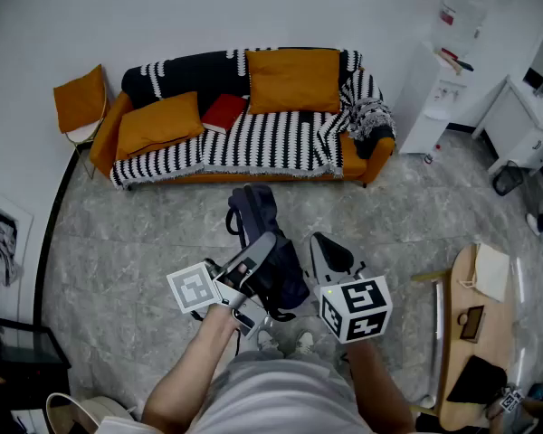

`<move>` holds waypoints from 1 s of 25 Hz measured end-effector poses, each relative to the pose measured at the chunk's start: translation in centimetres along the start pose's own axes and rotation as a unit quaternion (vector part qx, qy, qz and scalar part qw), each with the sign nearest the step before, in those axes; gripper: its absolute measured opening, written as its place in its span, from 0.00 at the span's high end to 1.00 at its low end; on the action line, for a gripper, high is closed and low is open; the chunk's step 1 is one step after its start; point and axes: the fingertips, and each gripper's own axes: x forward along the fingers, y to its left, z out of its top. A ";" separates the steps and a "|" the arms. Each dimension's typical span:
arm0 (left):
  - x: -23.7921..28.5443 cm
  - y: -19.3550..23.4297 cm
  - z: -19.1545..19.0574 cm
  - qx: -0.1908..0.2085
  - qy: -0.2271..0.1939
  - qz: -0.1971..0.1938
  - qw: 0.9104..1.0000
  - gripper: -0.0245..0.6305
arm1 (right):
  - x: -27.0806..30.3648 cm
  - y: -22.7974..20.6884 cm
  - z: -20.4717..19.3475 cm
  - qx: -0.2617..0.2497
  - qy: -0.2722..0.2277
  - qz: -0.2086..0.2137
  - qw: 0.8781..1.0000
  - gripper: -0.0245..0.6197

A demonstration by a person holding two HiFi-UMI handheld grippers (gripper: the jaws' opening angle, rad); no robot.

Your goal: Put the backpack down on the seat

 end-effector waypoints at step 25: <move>-3.5 2.8 10.6 0.022 -0.006 -0.004 1.000 0.94 | 10.4 8.1 4.0 -0.023 -0.024 0.044 0.998 0.96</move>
